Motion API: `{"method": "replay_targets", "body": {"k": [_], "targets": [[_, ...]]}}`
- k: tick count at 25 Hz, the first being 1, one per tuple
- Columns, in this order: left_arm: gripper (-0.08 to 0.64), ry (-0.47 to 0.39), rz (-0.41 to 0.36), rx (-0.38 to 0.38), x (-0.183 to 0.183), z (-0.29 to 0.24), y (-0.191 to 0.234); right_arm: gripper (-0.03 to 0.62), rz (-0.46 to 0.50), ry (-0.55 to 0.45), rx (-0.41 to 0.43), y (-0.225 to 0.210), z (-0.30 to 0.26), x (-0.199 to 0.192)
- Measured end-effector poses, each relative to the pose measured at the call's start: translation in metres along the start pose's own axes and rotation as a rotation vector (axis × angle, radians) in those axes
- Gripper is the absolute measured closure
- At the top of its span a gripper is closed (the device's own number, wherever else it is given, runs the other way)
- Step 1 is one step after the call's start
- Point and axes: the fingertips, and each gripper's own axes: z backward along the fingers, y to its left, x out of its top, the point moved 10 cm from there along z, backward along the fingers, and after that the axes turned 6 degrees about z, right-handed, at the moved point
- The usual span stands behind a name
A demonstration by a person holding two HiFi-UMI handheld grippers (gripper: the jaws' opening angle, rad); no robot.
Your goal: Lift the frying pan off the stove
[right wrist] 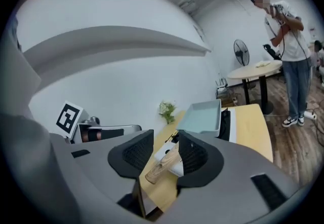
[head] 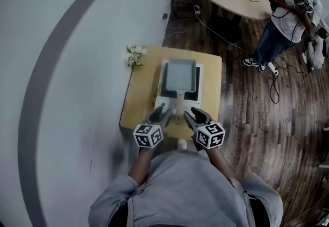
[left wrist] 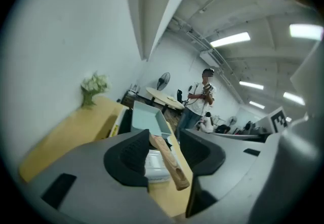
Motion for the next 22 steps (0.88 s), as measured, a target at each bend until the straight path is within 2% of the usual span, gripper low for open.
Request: {"method": "replay_targets", "body": {"k": [3,5,10,12,16,19,22], "targets": [[0.373,0.084,0.167,-0.093,-0.004,-0.027,0.01,0.44,-0.105,0.068,0.077,-0.014,-0.016,-0.007],[0.373,0.12,0.225,-0.11,-0.008,-0.04,0.017,0.439,-0.171,0.103,0.122,-0.021,-0.024,-0.015],[0.373,0.189,0.361,-0.138,-0.021,-0.064,0.034,0.419,-0.262,0.19,0.196,-0.033,-0.04,-0.035],[0.37,0.216,0.389,-0.142,-0.023,-0.073,0.038,0.417,-0.329,0.217,0.23,-0.038,-0.047,-0.042],[0.37,0.275,0.396,-0.151,-0.025,-0.087,0.045,0.417,-0.472,0.234,0.287,-0.044,-0.055,-0.055],[0.37,0.307,0.453,-0.212,-0.023,-0.099,0.046,0.413,-0.547,0.24,0.321,-0.047,-0.059,-0.06],[0.37,0.351,0.474,-0.255,-0.024,-0.11,0.048,0.41,-0.581,0.25,0.353,-0.047,-0.063,-0.064]]}}
